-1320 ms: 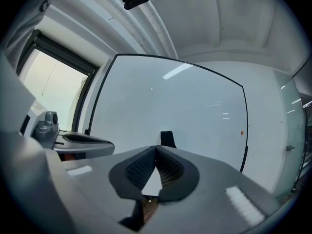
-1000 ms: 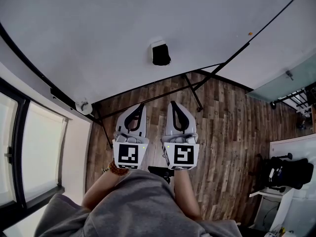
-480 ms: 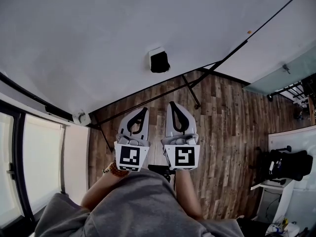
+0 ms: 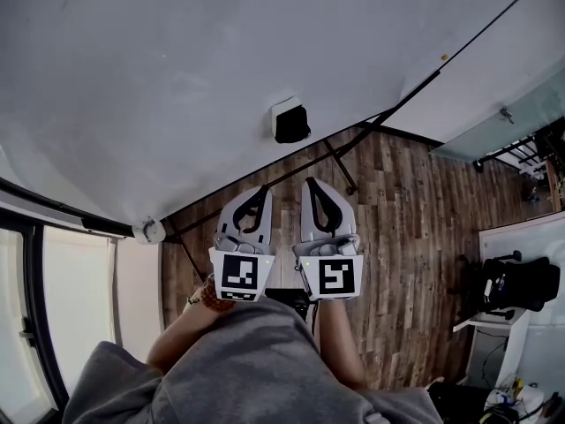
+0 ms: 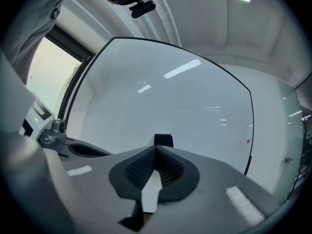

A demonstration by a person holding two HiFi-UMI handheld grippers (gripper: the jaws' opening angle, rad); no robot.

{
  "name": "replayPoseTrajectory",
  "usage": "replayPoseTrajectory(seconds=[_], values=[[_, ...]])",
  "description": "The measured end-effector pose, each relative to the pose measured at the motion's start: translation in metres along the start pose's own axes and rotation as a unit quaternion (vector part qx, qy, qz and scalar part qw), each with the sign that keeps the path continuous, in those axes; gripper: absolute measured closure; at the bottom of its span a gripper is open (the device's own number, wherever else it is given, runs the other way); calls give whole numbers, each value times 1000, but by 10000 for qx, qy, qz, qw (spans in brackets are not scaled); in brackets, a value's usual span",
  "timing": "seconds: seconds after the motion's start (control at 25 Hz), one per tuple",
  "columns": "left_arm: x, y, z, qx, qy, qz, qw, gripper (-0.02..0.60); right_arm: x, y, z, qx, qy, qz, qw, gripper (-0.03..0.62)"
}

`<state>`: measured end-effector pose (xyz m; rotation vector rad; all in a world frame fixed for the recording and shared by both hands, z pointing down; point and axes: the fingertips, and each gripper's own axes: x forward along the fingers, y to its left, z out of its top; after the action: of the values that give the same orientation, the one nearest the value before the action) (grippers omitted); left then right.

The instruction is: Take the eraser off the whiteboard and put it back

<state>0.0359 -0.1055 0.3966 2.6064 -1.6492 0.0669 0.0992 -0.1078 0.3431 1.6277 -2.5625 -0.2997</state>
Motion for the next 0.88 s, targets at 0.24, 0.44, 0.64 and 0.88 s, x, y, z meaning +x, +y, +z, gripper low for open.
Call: replayPoseTrajectory(seconds=[0.24, 0.44, 0.64, 0.88], values=[[11, 11, 3, 96, -62, -201, 9997, 575, 22, 5, 10, -14, -127, -112, 9999, 582], [18, 15, 1, 54, -51, -245, 9997, 575, 30, 8, 15, -129, -155, -55, 9998, 582], [27, 15, -6, 3, 14, -237, 9997, 575, 32, 4, 10, -68, -74, -2, 9999, 582], [21, 15, -11, 80, 44, -227, 9997, 575, 36, 9, 4, -40, -56, 139, 9999, 582]])
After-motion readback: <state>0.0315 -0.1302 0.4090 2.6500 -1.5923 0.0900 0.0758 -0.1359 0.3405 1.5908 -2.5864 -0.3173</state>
